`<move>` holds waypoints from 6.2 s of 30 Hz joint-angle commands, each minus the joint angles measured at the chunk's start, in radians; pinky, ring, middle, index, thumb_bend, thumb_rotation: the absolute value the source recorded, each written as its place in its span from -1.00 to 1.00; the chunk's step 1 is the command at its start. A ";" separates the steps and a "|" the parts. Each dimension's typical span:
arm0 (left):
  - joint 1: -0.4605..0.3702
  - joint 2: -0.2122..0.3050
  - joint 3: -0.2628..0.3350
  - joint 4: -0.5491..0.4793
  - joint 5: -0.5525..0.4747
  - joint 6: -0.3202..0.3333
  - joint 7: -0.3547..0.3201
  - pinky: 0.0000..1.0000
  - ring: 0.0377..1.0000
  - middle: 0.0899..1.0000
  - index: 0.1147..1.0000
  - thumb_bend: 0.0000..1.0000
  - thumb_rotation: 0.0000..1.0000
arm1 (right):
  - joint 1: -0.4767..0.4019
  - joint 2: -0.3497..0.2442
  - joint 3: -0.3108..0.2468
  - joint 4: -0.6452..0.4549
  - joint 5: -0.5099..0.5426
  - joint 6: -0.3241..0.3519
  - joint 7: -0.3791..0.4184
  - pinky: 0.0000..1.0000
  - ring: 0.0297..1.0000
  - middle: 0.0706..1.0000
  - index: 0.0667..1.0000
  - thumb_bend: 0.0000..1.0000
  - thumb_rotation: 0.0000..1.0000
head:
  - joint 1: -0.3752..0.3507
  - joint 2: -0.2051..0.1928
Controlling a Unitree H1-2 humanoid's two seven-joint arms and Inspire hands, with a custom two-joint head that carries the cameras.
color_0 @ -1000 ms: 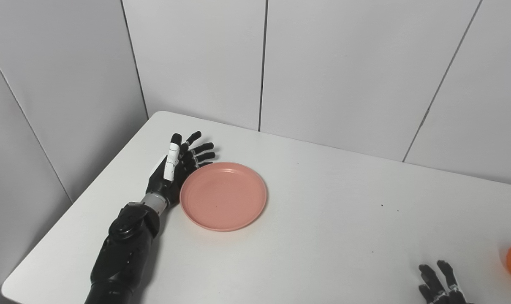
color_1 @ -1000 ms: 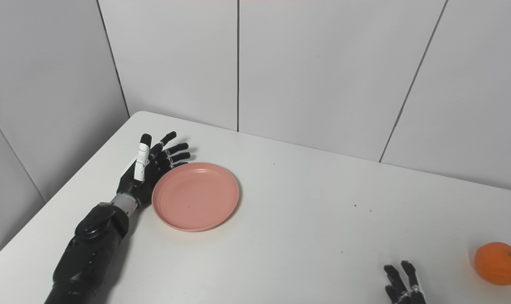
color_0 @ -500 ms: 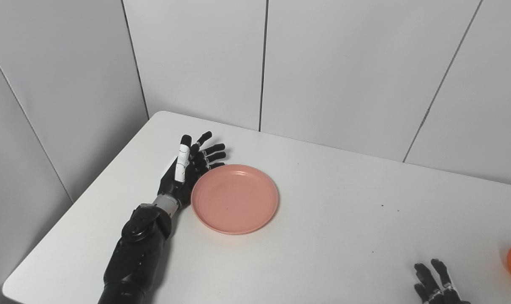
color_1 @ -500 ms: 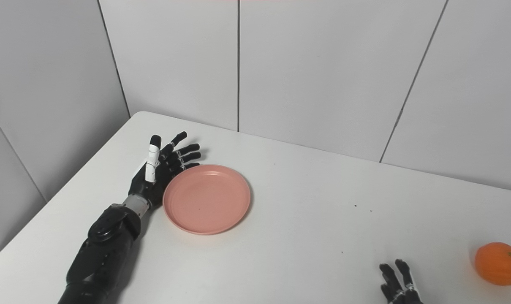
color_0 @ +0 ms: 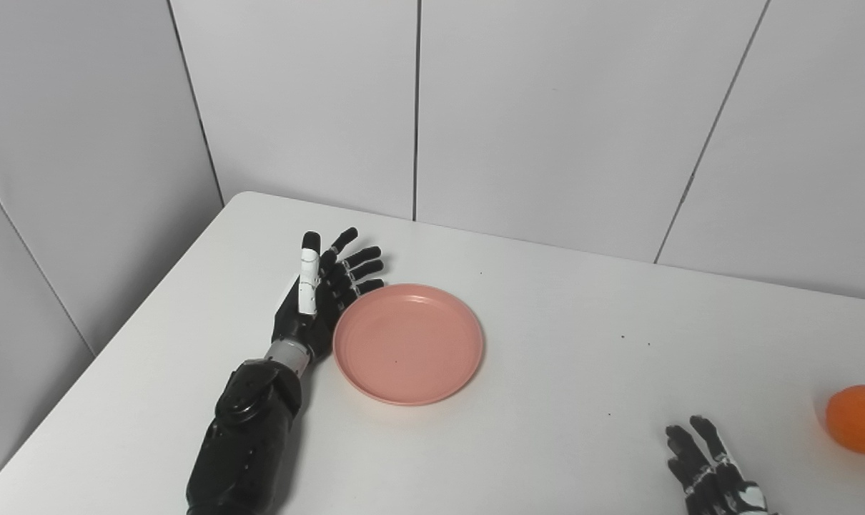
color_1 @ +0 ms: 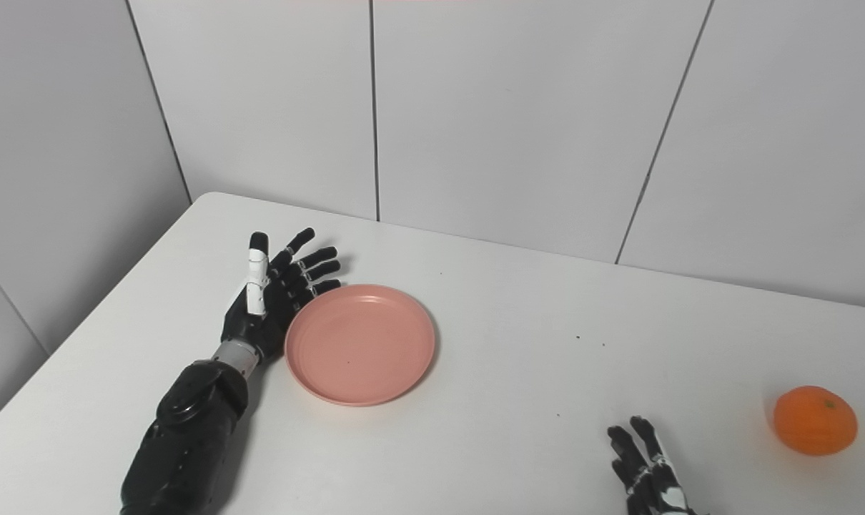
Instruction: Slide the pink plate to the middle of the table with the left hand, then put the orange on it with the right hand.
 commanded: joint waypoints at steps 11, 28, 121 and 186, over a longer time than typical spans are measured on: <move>0.024 -0.012 0.015 -0.026 -0.007 0.117 0.055 0.36 0.53 0.44 0.73 0.79 1.00 | 0.080 0.012 0.066 -0.077 -0.050 0.040 -0.041 0.79 0.75 0.64 0.75 0.69 1.00 | -0.148 0.045; 0.015 -0.040 0.018 -0.137 -0.017 0.226 0.084 0.42 0.55 0.49 0.77 0.85 1.00 | 0.062 0.040 0.160 -0.090 -0.121 0.066 -0.133 0.83 0.77 0.62 0.74 0.75 0.97 | -0.283 0.051; 0.056 -0.122 -0.144 -0.261 -0.238 0.338 0.288 1.00 0.80 0.67 0.79 0.84 1.00 | 0.033 0.119 0.287 -0.117 -0.225 -0.028 -0.370 0.73 0.71 0.65 0.64 0.73 0.84 | -0.528 -0.001; 0.057 -0.143 -0.117 -0.219 -0.185 0.338 0.232 1.00 0.81 0.68 0.81 0.81 1.00 | -0.586 -0.474 -0.097 0.007 -1.079 0.221 -0.149 0.39 0.49 0.51 0.51 0.72 0.96 | -0.533 -0.022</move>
